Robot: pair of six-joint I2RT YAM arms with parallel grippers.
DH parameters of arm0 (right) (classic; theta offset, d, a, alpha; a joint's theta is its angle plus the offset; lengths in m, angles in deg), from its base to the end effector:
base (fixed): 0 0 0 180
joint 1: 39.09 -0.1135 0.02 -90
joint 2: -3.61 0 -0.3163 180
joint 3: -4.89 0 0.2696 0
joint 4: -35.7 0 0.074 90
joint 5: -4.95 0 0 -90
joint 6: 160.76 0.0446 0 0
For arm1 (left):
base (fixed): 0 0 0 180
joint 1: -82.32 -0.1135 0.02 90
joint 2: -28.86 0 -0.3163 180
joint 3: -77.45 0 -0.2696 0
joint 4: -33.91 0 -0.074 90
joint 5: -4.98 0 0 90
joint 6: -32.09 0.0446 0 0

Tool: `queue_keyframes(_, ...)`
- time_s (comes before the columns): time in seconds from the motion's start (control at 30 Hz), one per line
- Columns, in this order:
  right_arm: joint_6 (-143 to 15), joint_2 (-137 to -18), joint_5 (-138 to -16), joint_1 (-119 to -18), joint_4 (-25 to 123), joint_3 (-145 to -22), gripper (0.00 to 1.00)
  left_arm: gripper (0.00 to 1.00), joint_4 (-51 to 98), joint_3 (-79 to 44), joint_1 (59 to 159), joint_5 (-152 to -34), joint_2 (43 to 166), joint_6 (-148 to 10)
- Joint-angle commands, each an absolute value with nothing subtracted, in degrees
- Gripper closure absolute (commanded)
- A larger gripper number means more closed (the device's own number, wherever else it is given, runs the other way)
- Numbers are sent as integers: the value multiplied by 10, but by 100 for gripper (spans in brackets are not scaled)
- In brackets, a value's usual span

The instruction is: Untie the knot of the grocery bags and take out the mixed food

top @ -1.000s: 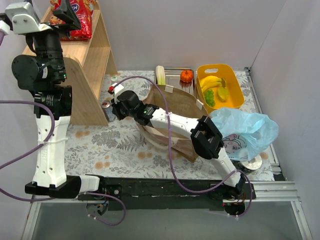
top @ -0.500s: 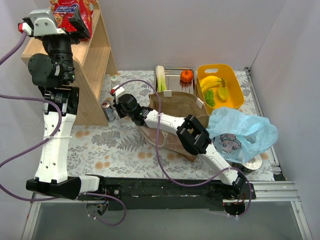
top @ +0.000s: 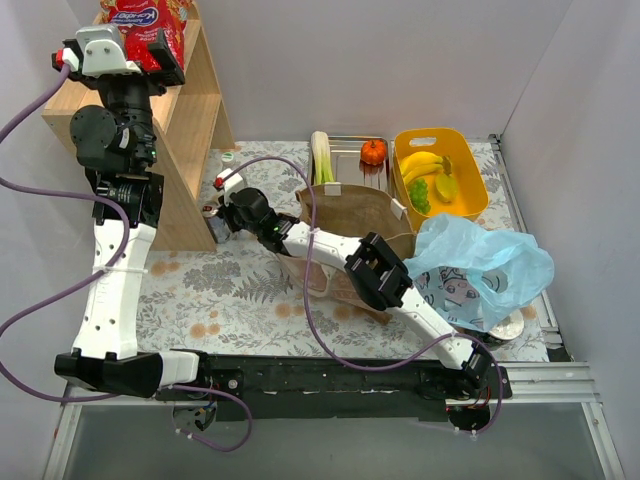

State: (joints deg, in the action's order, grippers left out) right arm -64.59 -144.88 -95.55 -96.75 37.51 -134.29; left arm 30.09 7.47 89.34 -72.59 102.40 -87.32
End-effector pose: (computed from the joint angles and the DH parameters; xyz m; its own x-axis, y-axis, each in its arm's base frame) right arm 0.3660 0.5629 0.2125 -0.1816 -0.0892 -0.9793 -0.7197 0.6907 0.0705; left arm 0.2454 -0.0206 0.6406 0.4963 -0.5443 -0.6764 0.2103 0.8312 -0.5146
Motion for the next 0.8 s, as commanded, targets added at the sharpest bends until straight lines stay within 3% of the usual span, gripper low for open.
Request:
queue_keyframes(0.0, -642, -1467, -927, -976, 328, -1371, 99, 2, 295, 67, 886, -722, 1009, -869)
queue_keyframes(0.27, -640, -1480, -924, -982, 322, -1387, 99, 2, 292, 62, 881, -728, 1012, -874)
queue_keyframes(0.63, -610, -1390, -920, -974, 356, -1260, 99, 2, 305, 53, 880, -732, 1015, -884)
queue_keyframes(0.77, -610, -1408, -915, -974, 363, -1287, 99, 2, 302, 51, 879, -732, 1013, -884)
